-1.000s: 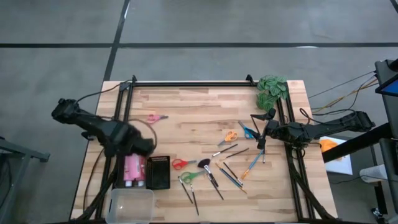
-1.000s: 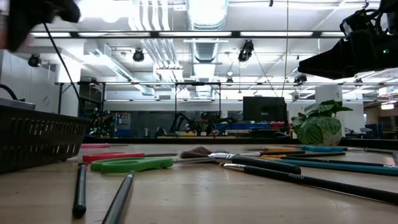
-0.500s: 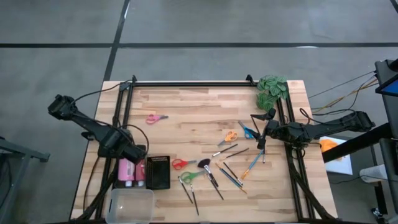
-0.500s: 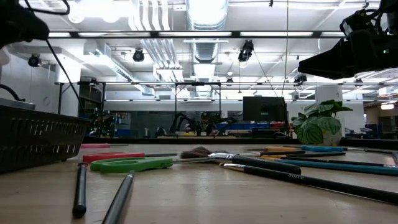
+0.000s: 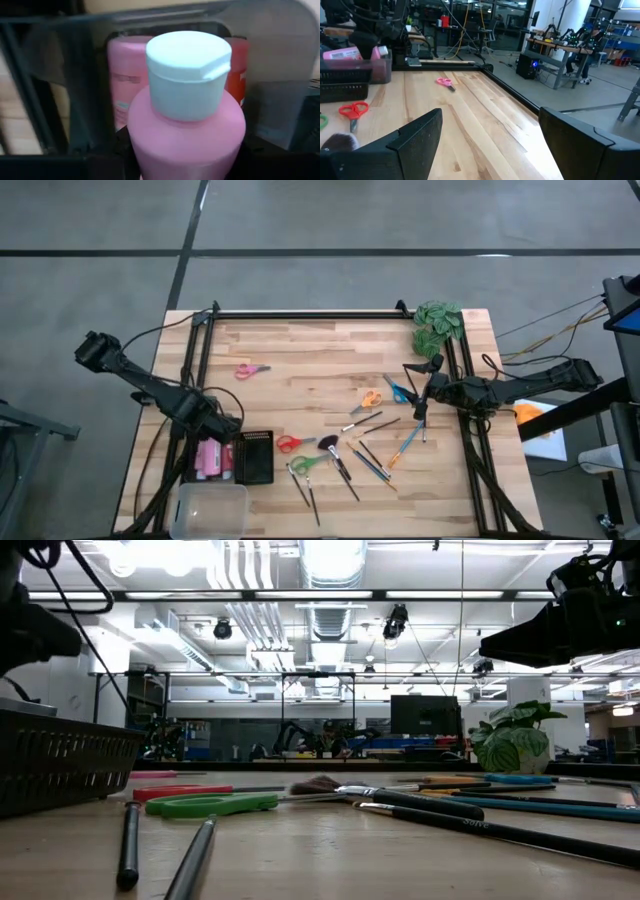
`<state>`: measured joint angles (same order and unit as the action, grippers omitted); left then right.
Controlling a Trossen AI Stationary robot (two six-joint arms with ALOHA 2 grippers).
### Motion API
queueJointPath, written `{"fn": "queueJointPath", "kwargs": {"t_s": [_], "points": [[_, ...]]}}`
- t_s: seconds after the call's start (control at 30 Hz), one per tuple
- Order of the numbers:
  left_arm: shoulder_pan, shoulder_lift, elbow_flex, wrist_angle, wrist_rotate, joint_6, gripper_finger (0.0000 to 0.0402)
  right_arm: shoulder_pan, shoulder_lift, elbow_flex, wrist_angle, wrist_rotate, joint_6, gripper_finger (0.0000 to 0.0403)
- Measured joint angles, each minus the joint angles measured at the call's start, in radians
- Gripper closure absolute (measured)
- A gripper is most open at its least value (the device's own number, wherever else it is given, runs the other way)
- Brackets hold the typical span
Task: Pick & Place Paint Supplies
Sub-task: Put the pink paint bottle into the gray bin
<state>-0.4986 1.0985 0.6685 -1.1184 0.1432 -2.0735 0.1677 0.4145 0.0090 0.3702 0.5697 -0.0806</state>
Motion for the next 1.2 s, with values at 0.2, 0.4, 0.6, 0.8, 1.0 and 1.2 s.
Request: {"fn": "queueJointPath", "kwargs": {"t_s": [0.2, 0.4, 0.6, 0.8, 1.0, 1.2], "points": [[0.002, -0.007, -0.032, 0.069, 0.022, -0.002, 0.0215, 0.000, 0.000, 0.000, 0.000, 0.000, 0.001, 0.0074], [0.003, -0.023, -0.034, 0.073, 0.015, -0.005, 0.0203, 0.000, 0.000, 0.000, 0.000, 0.000, -0.001, 0.0074], [0.003, -0.044, -0.035, 0.071, 0.014, -0.028, 0.0134, 0.000, 0.000, 0.000, 0.000, 0.000, 0.001, 0.0074], [0.003, -0.044, -0.035, 0.069, 0.014, -0.024, 0.0097, 0.000, 0.000, 0.000, 0.000, 0.000, -0.001, 0.0074], [0.003, -0.046, -0.035, 0.068, 0.014, -0.024, 0.0095, 0.000, 0.000, 0.000, 0.000, 0.000, 0.000, 0.0074], [0.003, -0.064, -0.022, 0.066, 0.039, -0.021, 0.0095, 0.000, 0.000, 0.000, 0.000, 0.000, 0.001, 0.0074]]}}
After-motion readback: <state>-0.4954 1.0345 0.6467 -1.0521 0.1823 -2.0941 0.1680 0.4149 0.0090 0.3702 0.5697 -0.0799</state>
